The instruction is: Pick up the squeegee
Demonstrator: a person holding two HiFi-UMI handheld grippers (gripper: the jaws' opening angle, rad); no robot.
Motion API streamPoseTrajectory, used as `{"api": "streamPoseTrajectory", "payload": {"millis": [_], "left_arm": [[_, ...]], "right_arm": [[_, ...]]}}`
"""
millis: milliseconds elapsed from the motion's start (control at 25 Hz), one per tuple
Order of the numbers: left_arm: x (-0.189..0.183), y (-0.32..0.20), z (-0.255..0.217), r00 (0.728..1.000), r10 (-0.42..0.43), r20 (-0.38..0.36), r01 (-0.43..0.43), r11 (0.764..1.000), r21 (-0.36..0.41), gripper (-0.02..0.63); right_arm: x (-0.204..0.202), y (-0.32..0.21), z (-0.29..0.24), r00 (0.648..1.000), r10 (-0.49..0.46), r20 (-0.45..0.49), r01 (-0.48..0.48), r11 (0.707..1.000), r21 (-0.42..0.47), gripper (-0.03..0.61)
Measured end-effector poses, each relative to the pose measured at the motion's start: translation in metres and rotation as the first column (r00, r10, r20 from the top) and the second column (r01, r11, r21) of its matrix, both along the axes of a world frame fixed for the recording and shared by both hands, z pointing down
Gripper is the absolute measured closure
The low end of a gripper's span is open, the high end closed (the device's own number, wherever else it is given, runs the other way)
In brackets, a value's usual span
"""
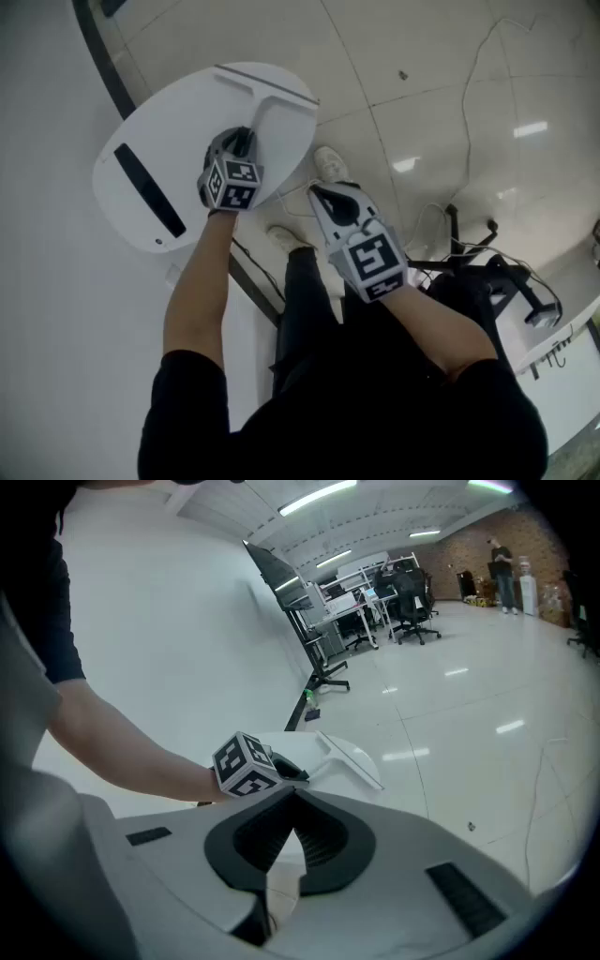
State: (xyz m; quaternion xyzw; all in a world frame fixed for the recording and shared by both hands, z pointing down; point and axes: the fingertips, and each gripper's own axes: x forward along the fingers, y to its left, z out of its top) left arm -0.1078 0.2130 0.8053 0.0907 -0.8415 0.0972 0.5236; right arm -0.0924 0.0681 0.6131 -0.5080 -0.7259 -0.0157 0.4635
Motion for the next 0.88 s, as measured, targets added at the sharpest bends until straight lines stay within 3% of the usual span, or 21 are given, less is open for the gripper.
{"api": "streamPoseTrajectory", "payload": {"millis": [240,520,720,880], "left_arm": [[-0.005,0.006,-0.006,1.0,-0.016,0.018,0.017,0.999,-0.046,0.506],[-0.008,0.0,-0.049,0.998,-0.061,0.031,0.062,0.997,-0.036,0.512],[-0.004,0.001,-0.107,0.989,-0.12,0.087,0.123,0.992,-0.027,0.512],[0.008,-0.002,-0.182,0.973,-0.141,0.182,0.144,0.989,-0.008,0.512]], "right_arm": [[-0.011,0.004,0.003,1.0,-0.012,-0.008,0.012,1.0,-0.009,0.569],[-0.019,0.011,-0.028,0.998,-0.06,0.019,0.061,0.997,-0.042,0.569],[-0.027,0.022,-0.07,0.993,-0.087,0.085,0.094,0.992,-0.08,0.569],[-0.014,0.028,-0.11,0.983,-0.1,0.156,0.117,0.988,-0.099,0.569]]}}
